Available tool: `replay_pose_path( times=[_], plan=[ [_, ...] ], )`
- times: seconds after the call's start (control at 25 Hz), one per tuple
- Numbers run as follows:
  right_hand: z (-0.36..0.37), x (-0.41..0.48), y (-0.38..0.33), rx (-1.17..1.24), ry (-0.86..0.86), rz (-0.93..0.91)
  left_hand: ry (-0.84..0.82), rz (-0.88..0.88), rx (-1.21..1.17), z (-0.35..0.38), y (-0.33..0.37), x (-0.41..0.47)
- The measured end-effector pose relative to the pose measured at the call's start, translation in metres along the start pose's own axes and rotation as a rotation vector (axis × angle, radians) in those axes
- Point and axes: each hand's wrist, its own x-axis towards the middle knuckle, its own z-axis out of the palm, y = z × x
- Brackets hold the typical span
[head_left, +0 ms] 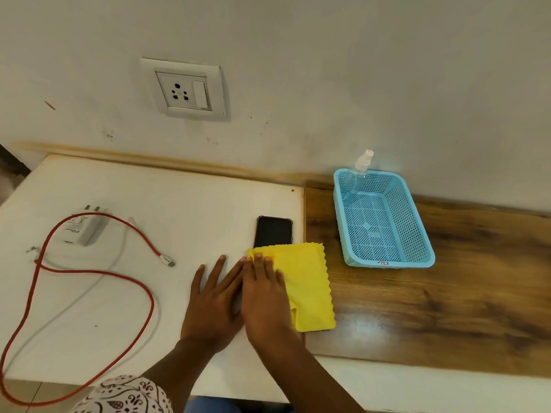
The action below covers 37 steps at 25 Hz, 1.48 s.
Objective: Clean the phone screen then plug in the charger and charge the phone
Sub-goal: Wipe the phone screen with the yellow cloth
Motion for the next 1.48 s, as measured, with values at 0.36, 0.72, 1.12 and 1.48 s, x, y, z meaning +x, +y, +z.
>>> replay_pose_path(
  times=[0.36, 0.72, 1.12, 1.48],
  plan=[
    [-0.001, -0.033, 0.017, 0.007, -0.067, 0.036, -0.019, -0.066, -0.006, -0.001, 0.002, 0.001],
    [-0.016, -0.058, 0.053, 0.006, 0.089, -0.218, -0.019, -0.079, -0.02, -0.001, 0.002, 0.002],
    [-0.02, -0.085, 0.024, 0.534, 0.027, 0.284, -0.043, -0.083, 0.002, 0.003, 0.0, 0.004],
    [-0.119, -0.123, 0.054, 1.273, 0.073, 0.23, -0.309, -0.07, -0.033, -0.045, 0.014, 0.008]
  ],
)
